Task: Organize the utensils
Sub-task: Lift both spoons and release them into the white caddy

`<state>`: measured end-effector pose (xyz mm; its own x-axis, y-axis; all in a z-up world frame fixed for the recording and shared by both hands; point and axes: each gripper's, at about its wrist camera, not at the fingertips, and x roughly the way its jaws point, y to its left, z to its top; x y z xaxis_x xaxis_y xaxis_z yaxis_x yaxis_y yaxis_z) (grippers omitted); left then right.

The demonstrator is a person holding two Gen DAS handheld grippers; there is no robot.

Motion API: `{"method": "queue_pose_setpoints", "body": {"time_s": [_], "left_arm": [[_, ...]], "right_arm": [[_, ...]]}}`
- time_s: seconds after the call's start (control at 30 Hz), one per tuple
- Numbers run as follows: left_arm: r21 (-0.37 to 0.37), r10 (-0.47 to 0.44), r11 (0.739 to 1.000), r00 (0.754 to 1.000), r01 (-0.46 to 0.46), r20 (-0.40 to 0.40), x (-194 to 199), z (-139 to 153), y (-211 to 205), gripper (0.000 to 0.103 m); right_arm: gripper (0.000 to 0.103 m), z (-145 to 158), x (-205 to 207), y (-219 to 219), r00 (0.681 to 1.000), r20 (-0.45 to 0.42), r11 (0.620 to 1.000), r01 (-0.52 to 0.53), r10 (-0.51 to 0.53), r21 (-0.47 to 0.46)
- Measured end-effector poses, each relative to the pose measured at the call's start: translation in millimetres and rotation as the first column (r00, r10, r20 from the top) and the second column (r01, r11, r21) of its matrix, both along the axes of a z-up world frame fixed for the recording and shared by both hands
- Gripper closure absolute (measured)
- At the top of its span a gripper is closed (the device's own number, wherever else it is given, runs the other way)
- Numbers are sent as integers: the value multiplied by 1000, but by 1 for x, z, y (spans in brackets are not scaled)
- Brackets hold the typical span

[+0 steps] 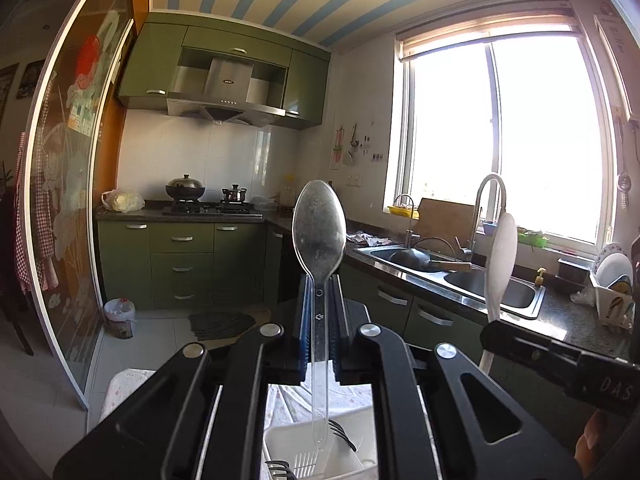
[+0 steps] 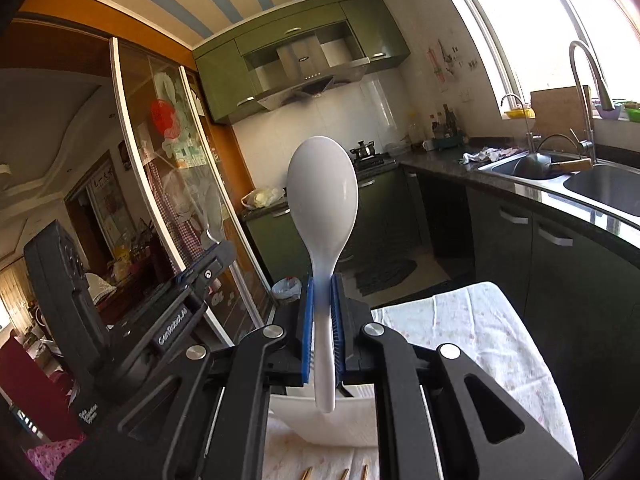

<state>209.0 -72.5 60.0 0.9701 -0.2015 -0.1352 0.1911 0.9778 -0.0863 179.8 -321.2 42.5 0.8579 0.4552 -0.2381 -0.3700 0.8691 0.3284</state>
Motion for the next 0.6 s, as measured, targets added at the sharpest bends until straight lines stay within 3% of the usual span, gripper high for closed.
{"method": "queue_pose_setpoints", "body": {"time_s": [0.13, 0.3, 0.6], "left_arm": [[30, 10, 1000, 999, -9, -46, 4, -23, -6, 95], [63, 16, 998, 993, -9, -115, 2, -50, -4, 95], [107, 1, 994, 986, 17, -168, -8, -71, -6, 92]], "right_arm": [[94, -8, 34, 12, 999, 13, 999, 35, -35, -25], [94, -40, 63, 25, 998, -32, 996, 46, -49, -70], [93, -85, 62, 41, 997, -56, 989, 38, -47, -145]]}}
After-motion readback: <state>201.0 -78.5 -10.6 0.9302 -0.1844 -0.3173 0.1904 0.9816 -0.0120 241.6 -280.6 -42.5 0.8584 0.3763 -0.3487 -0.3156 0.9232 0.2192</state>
